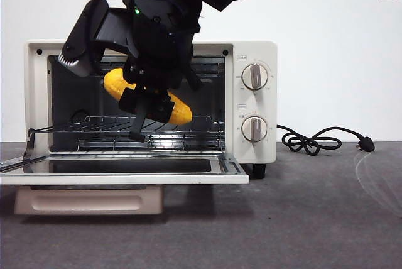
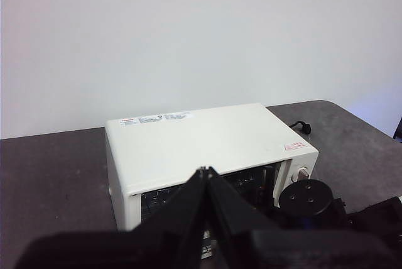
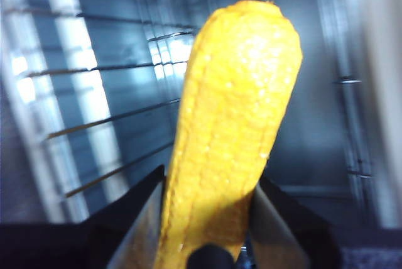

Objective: Take the corn from the table,put the corn in the oven

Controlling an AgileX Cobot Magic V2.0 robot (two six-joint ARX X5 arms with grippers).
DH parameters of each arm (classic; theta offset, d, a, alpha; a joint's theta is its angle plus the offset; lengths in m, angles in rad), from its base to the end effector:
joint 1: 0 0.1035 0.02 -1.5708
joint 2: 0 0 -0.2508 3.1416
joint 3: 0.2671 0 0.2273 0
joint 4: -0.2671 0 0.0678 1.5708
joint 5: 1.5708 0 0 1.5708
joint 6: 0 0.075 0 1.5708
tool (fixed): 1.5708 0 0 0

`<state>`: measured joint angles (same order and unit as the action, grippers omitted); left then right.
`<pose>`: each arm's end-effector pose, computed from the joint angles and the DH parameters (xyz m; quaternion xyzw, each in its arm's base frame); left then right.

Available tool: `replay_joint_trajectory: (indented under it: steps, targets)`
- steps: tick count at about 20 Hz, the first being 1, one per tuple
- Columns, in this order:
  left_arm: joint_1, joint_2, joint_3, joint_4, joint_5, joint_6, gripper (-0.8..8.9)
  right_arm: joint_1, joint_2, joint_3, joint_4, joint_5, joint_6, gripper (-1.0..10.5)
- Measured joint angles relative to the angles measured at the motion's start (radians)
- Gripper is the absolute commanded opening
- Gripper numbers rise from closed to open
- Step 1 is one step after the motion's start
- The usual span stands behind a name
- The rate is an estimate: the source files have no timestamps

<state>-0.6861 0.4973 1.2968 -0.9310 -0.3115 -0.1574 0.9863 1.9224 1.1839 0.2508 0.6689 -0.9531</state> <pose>0.0512 -0.0122 0.4039 -0.0457 0.0721 -0.1807 0.9798 0.2710 0.3252 0.1764 -0.5975 0.0748 0.2112 0.7699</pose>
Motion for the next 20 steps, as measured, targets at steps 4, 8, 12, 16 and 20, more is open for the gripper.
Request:
replay_joint_trajectory:
  steps: [4, 8, 12, 16, 20]
  targets:
    - [0.000, 0.000, 0.000, 0.000, 0.000, 0.000, -0.06, 0.000, 0.001, 0.000, -0.015, -0.005, 0.015, 2.0]
    - [0.000, 0.000, 0.000, 0.000, 0.000, 0.000, -0.06, 0.000, 0.001, 0.000, -0.016, -0.004, 0.034, 3.0]
    - [0.000, 0.000, 0.000, 0.000, 0.000, 0.000, -0.06, 0.000, 0.001, 0.000, -0.020, 0.007, 0.067, 3.5]
    - [0.000, 0.000, 0.000, 0.000, 0.000, 0.000, -0.06, 0.000, 0.001, 0.001, -0.020, 0.023, 0.079, 3.5]
    - [0.000, 0.000, 0.000, -0.002, 0.000, 0.000, -0.06, 0.004, 0.001, 0.001, -0.019, 0.047, 0.082, 3.5]
